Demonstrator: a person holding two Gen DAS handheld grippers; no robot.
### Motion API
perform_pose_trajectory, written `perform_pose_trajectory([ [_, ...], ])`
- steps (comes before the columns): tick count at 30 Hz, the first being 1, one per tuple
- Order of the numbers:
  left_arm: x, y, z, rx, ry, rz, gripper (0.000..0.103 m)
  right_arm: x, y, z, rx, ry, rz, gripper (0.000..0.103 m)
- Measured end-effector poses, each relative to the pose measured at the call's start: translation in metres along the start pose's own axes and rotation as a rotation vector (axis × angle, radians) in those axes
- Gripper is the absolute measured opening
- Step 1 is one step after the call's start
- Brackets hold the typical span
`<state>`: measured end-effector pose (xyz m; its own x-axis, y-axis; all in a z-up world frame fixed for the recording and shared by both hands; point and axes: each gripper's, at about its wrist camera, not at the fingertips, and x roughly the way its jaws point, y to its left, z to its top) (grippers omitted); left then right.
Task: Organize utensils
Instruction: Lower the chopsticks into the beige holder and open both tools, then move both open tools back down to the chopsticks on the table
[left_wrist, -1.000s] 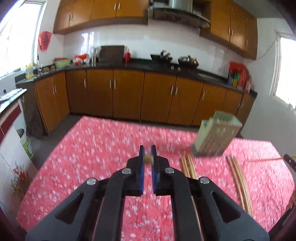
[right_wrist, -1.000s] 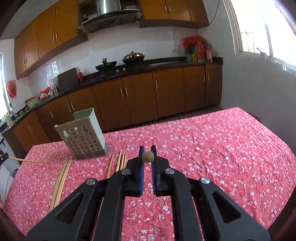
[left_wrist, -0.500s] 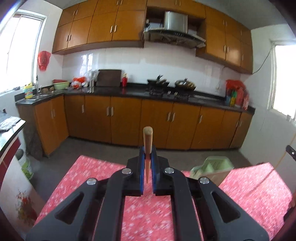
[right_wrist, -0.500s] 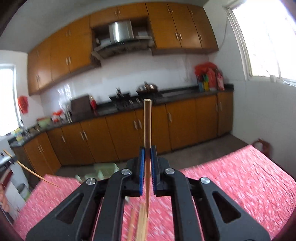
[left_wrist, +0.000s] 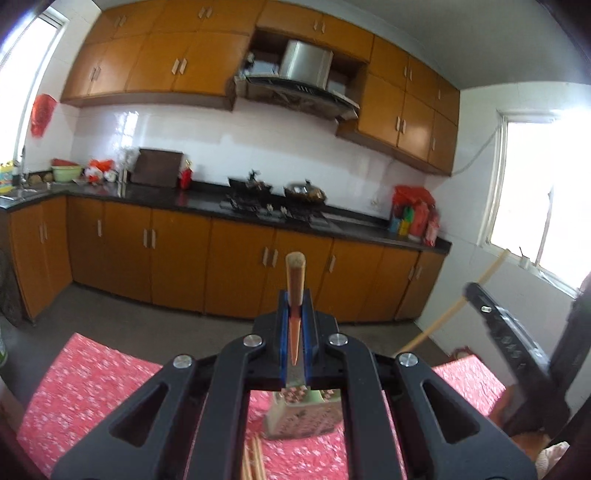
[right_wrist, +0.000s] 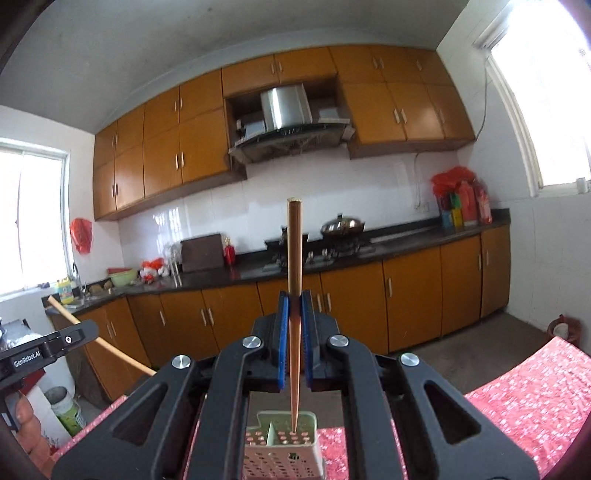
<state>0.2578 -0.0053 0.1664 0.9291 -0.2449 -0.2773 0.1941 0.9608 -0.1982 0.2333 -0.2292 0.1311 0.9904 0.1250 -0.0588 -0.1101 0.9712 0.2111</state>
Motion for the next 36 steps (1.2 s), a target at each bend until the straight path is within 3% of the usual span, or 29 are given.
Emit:
perform_pose_trajectory([
  [7, 0.036, -0.009, -0.035, 0.054, 0.108, -0.003, 0.007, 0.020, -0.004, -0.030, 0.008, 0.118, -0.009, 0.008],
  [13, 0.050, 0.003, -0.049, 0.031, 0.168, 0.010, 0.008, 0.023, -0.003, -0.036, 0.001, 0.167, -0.010, 0.008],
  [15, 0.048, 0.007, -0.050, 0.021, 0.167, 0.018, 0.008, 0.020, -0.002, -0.037, -0.003, 0.171, -0.012, 0.010],
  [17, 0.044, 0.009, -0.050, 0.013, 0.163, 0.021, 0.010, 0.018, -0.003, -0.034, 0.000, 0.169, -0.013, 0.025],
  [19, 0.035, 0.013, -0.047, 0.002, 0.151, 0.025, 0.012, 0.012, -0.003, -0.030, 0.001, 0.154, -0.019, 0.030],
  [27, -0.015, 0.031, -0.042, -0.031, 0.069, 0.063, 0.022, -0.033, -0.017, -0.026, 0.008, 0.140, -0.059, 0.035],
  [31, -0.037, 0.050, -0.068, -0.036, 0.095, 0.118, 0.025, -0.054, -0.039, -0.060, 0.021, 0.240, -0.111, 0.036],
  [36, -0.036, 0.079, -0.131, -0.031, 0.247, 0.208, 0.025, -0.053, -0.058, -0.138, 0.041, 0.493, -0.146, 0.036],
])
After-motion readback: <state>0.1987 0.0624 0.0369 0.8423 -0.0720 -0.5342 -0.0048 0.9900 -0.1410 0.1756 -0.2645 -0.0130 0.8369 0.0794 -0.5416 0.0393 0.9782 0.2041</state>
